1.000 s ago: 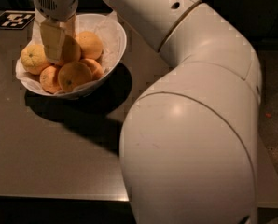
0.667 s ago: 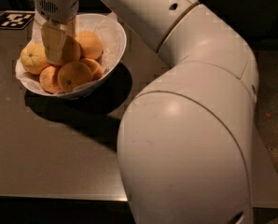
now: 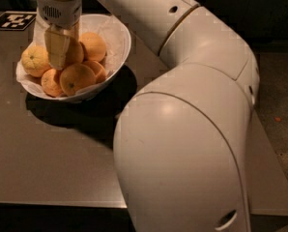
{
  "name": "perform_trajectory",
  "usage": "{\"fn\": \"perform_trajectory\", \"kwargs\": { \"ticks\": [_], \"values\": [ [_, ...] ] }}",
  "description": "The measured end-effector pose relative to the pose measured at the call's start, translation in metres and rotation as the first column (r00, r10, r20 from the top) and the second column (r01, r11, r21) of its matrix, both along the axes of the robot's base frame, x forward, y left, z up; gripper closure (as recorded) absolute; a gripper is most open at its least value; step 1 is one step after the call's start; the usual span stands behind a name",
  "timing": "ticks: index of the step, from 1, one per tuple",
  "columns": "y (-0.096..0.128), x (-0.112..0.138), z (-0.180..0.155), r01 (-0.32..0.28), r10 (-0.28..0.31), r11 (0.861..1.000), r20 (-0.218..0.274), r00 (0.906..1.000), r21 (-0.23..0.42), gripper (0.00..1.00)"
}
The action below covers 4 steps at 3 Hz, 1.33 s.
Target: Pick orange from white bowl
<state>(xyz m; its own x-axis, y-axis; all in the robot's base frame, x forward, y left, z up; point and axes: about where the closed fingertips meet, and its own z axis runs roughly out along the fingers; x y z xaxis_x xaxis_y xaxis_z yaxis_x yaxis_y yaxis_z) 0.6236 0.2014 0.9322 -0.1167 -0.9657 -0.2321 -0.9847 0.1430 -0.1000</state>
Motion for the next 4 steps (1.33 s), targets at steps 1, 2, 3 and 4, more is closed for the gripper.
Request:
{"fn": "perform_trajectory", "kwargs": {
  "ticks": [1, 2, 3, 4],
  "values": [
    [-0.002, 0.005, -0.003, 0.017, -0.016, 1.0, 0.028, 0.9995, -0.017, 0.49],
    [0.004, 0.008, -0.004, 0.015, -0.015, 1.0, 0.038, 0.9992, 0.0, 0.73],
    [0.006, 0.01, -0.002, 0.013, -0.014, 1.0, 0.047, 0.9988, 0.025, 0.96],
    [-0.007, -0.013, 0.03, -0.047, 0.032, 0.989, 0.108, 0.9936, 0.137, 1.0]
  ]
}}
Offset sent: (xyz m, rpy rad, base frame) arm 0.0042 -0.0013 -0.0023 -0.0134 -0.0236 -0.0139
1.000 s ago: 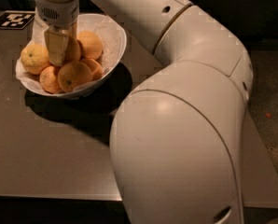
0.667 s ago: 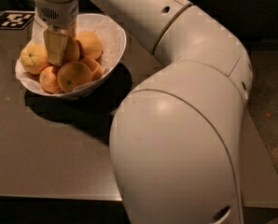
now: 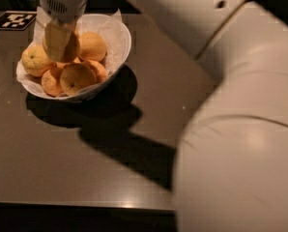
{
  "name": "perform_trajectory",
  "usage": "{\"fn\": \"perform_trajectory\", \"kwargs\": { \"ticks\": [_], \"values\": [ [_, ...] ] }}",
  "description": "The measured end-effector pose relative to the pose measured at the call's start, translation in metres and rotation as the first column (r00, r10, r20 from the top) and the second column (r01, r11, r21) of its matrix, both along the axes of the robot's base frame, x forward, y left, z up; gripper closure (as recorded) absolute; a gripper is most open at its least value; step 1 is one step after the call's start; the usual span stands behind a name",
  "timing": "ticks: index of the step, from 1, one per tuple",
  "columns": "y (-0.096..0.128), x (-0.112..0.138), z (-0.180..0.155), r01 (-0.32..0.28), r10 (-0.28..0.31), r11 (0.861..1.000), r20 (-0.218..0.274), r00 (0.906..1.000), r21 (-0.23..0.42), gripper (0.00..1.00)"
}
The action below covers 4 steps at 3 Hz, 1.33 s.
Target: Pick orange from white bowl
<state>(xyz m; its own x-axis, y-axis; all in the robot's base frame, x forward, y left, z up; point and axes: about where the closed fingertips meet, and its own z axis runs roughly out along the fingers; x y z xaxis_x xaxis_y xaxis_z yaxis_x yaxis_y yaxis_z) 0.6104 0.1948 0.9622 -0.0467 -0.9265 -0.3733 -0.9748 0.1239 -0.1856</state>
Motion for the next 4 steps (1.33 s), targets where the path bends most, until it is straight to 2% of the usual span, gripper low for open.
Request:
{"fn": "perform_trajectory", "kwargs": {
  "ticks": [1, 2, 3, 4],
  "values": [
    [-0.018, -0.038, 0.066, -0.075, 0.053, 0.982, 0.127, 0.9904, 0.174, 1.0],
    [-0.034, -0.078, 0.111, -0.159, 0.102, 0.952, 0.22, 0.9701, 0.26, 1.0],
    [-0.047, -0.101, 0.111, -0.174, 0.119, 0.95, 0.213, 0.9697, 0.261, 1.0],
    [-0.061, -0.115, 0.092, -0.15, 0.112, 0.957, 0.162, 0.9804, 0.247, 1.0]
  ]
}}
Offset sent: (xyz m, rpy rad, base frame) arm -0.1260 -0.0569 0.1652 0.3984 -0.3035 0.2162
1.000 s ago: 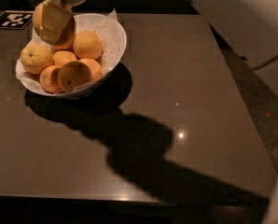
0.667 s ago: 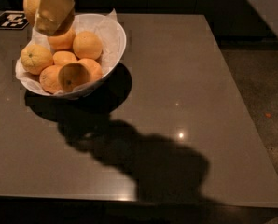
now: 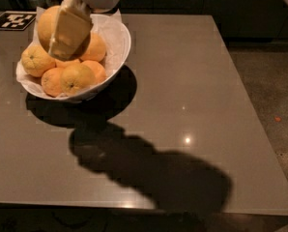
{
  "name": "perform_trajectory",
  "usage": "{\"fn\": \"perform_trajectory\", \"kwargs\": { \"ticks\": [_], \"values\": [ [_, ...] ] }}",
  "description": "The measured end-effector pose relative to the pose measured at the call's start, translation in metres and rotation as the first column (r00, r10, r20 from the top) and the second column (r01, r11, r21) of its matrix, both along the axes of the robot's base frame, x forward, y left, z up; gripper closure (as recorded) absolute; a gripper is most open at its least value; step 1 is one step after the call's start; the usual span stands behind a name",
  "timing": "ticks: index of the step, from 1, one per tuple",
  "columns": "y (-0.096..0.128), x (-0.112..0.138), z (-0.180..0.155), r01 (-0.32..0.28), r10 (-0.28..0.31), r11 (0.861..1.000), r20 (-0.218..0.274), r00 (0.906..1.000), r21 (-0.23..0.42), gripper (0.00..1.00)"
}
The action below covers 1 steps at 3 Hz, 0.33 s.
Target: Pick orange from white bowl
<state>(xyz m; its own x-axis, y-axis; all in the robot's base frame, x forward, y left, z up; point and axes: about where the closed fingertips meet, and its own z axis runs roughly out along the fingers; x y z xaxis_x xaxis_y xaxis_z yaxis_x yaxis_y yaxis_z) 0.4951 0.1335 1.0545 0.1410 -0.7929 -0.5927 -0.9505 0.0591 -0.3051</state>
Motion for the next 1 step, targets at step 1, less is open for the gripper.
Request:
{"fn": "perform_trajectory", "kwargs": {
  "ticks": [1],
  "values": [
    [-0.0123, -0.0103, -0.0169, 0.021, -0.021, 1.0, -0.032, 0.9993, 0.007, 1.0]
  ]
}}
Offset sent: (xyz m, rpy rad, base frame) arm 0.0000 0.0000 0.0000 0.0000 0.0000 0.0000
